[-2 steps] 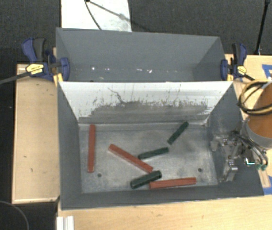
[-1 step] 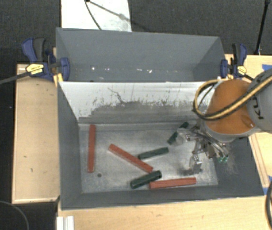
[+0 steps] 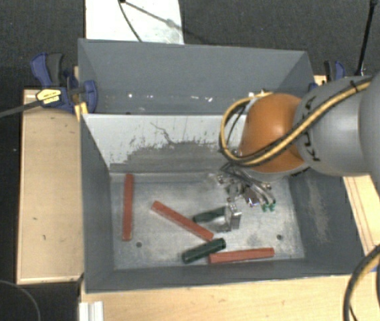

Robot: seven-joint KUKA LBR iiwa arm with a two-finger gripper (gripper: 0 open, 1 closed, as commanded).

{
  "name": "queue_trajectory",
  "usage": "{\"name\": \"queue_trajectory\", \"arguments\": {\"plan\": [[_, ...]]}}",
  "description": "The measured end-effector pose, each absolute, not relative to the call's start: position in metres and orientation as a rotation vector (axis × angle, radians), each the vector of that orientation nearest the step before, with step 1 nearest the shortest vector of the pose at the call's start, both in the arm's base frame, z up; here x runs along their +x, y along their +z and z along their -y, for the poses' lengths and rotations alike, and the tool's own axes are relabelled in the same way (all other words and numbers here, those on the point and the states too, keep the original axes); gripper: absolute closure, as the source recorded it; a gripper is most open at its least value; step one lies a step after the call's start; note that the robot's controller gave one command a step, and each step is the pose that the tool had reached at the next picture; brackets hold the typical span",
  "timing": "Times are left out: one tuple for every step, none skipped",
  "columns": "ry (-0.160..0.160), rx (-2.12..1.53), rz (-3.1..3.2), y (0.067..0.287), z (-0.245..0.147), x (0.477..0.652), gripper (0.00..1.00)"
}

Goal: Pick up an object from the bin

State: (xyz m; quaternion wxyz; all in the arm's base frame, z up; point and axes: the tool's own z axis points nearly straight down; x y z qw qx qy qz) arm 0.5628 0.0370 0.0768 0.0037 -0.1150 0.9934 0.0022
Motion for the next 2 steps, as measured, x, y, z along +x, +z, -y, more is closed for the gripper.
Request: {"name": "queue_trajectory", "arguments": {"plan": [[0.000,-0.357,-3.118,0.076,-0.031,0.562,1.00],[0.002,-0.285,-3.117,0.252,-0.064,0.571,1.00]]}}
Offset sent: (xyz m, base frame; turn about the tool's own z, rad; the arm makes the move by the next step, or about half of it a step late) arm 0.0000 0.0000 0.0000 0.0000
